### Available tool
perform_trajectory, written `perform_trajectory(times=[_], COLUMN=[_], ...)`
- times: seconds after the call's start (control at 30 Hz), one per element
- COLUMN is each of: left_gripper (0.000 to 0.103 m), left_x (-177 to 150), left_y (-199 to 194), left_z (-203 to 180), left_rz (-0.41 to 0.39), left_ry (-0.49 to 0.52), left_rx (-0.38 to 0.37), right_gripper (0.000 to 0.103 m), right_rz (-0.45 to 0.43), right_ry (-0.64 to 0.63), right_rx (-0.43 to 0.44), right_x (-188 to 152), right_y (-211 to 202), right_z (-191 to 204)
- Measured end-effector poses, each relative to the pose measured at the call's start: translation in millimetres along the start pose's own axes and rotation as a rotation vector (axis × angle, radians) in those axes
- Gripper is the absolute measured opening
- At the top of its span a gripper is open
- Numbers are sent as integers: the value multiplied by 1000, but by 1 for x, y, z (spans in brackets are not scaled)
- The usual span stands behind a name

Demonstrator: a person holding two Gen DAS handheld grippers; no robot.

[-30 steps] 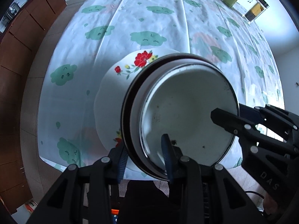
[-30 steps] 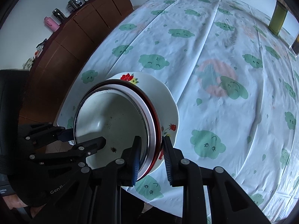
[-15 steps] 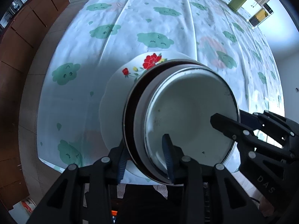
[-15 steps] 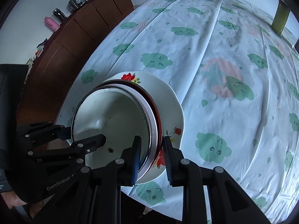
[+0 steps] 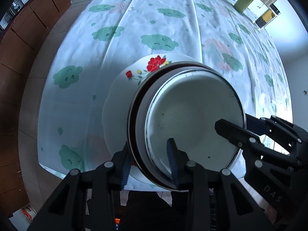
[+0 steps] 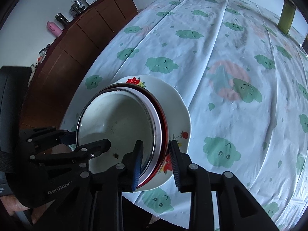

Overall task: Organize plates and bowls
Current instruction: 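Lower the stacked bowls onto the red-flower plate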

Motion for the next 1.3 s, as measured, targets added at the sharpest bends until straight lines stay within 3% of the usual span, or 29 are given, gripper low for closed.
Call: perform_trajectory(times=[0.4,0.5,0.57,0.93,1.3], left_gripper=[37,42,49,55,55], left_x=[-2,-2,-2,-5,-12], left_y=[-2,-4,-4,-6,-32], left_z=[3,4,6,11,12], left_rz=[-9,-16,-20,-30,-160], left_ry=[-1,-5,-11,-16,17], left_rx=[-9,-2,4,-1,-2], right_gripper=[33,35,42,45,45], right_rz=[-3,-4,-8,-19,-116], right_ry=[8,12,12,8,-32], right_rx=[-5,-7,-12,-39,-108], right_x=[-3,-3,-5,-11,-23], right_y=[2,2,1,-3,-24], right_z=[1,1,1,5,15])
Point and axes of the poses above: each gripper's, at about its wrist camera, not at the fingertips, and y roughly the way its jaws point, z to its left, x to its top, the point moved 1 cm from there along y, roughly the way its jaws point, and after that the axes turned 9 degrees about x, right-handed, at the moved point
